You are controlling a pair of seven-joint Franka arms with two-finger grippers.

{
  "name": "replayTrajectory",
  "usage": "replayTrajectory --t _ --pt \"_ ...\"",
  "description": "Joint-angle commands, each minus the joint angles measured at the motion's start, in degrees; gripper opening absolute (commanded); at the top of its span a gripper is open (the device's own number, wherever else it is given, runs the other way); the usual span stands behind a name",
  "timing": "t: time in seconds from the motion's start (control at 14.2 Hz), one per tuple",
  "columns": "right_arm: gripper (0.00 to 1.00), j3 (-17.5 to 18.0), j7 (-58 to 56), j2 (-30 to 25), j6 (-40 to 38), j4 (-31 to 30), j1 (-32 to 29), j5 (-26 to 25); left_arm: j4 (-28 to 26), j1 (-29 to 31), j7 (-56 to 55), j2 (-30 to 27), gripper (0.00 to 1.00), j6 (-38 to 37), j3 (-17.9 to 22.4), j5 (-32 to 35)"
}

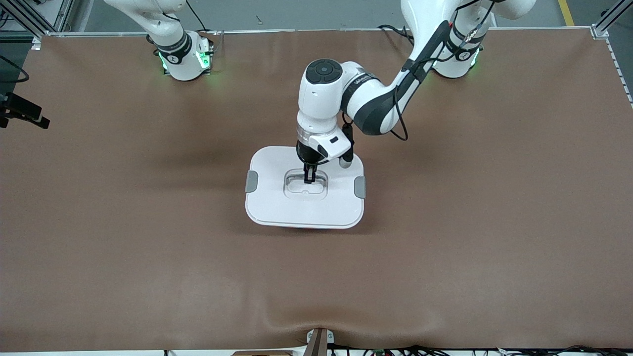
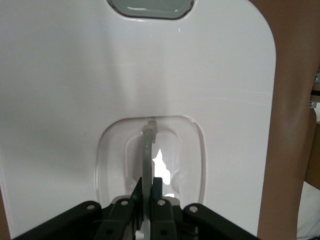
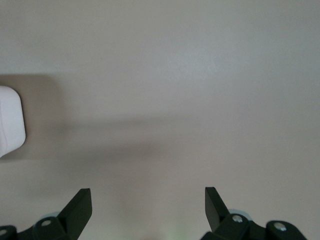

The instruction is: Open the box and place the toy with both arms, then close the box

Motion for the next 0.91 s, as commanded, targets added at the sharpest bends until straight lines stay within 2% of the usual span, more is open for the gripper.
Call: replayTrajectory --t 0.0,0.35,0.7,0.84 --pt "1.00 0.9 -0.7 -0.5 2.2 -1.3 -0.5 -1.2 2.0 -0.8 1.6 0.6 0.00 -1.3 0.1 0.0" --pt "1.00 1.2 0.0 -0.6 -0.5 -1.2 -0.5 -1.1 1.8 -1.4 1.7 1.0 0.00 -1.3 0.1 0.0" --pt "1.00 1.2 0.5 -0.5 -0.7 2.4 1.3 -1.1 1.5 -1.3 1.2 1.4 0.00 -2.6 0.1 -0.5" --pt "1.00 1.2 4.5 -0.5 -1.4 3.6 1.5 -1.0 1.5 -1.4 1.0 1.5 0.00 -2.6 0.1 -0.6"
